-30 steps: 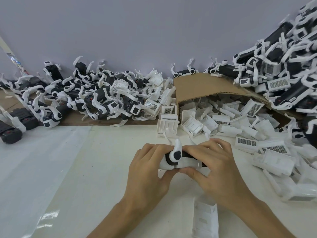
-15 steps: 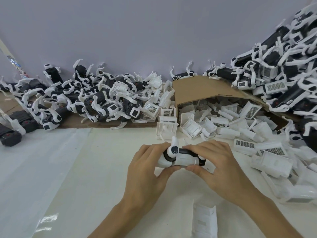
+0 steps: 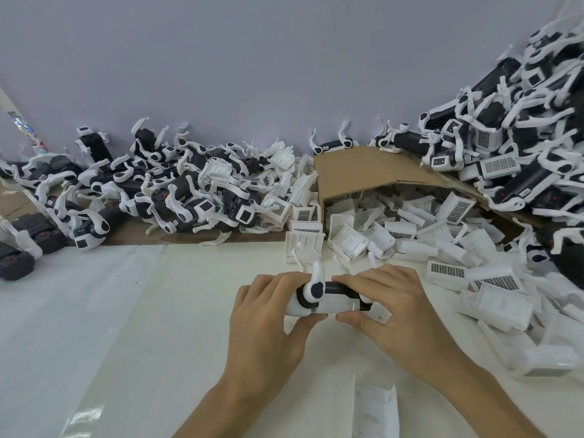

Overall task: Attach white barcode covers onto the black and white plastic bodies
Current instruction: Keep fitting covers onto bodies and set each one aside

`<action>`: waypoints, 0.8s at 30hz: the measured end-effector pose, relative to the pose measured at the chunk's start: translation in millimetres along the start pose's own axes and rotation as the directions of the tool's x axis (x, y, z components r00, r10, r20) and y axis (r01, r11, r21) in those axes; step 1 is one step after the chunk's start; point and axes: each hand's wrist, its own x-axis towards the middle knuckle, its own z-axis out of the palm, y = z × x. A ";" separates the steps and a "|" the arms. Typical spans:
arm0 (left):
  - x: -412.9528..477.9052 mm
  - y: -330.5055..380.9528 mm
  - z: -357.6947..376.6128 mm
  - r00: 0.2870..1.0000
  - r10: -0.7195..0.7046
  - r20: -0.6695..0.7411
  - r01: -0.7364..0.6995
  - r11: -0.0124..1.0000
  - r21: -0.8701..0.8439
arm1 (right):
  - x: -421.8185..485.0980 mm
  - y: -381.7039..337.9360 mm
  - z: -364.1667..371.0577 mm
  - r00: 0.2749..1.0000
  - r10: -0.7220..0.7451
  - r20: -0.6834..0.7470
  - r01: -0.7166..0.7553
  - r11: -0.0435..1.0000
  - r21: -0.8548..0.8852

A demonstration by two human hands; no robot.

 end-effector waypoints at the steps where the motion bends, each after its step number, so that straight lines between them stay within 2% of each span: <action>1: 0.0 -0.8 0.0 0.998 -0.024 0.052 0.025 1.000 -0.008 | -0.7 0.2 0.8 1.000 -0.005 0.010 0.006 1.000 -0.027; 4: 1.0 -5.9 -0.6 0.972 -0.083 0.219 0.105 0.990 -0.092 | -3.2 -0.1 4.9 0.999 -0.022 0.048 0.025 0.997 -0.077; 6: 2.2 -7.4 -1.1 0.966 -0.064 0.250 0.091 0.991 -0.094 | -4.4 -1.2 6.4 0.997 -0.012 0.072 0.016 0.998 -0.057; 10: 3.9 -5.0 -0.9 0.983 -0.020 0.184 0.021 1.000 -0.004 | -4.3 2.3 4.2 0.992 -0.003 0.126 0.005 1.000 -0.015; 12: 3.3 -4.6 -0.7 0.988 -0.036 0.151 0.037 0.999 -0.003 | -2.7 2.8 4.2 0.993 -0.016 0.120 0.020 0.999 -0.029; 15: 2.3 -3.9 -2.2 0.978 -0.180 0.106 0.194 0.970 -0.146 | -0.7 -1.6 3.4 0.997 -0.019 0.077 0.022 0.999 -0.032; 18: 3.2 -3.7 -4.4 0.938 -0.346 -0.009 0.333 0.909 -0.249 | 1.3 -7.3 -4.7 0.986 0.153 0.062 -0.162 0.966 0.199; 20: 5.9 -5.7 -5.9 0.897 -0.439 -0.059 0.404 0.864 -0.300 | 3.3 -7.7 -12.4 0.938 0.324 0.125 -0.345 0.830 0.439; 22: 7.8 -7.9 -6.1 0.859 -0.511 -0.034 0.469 0.812 -0.349 | 5.2 -6.4 -19.7 0.860 0.457 0.227 -0.483 0.589 0.648; 24: 8.6 -8.0 -7.3 0.848 -0.530 -0.017 0.489 0.794 -0.360 | 8.1 -5.1 -23.0 0.761 0.555 0.335 -0.574 0.336 0.747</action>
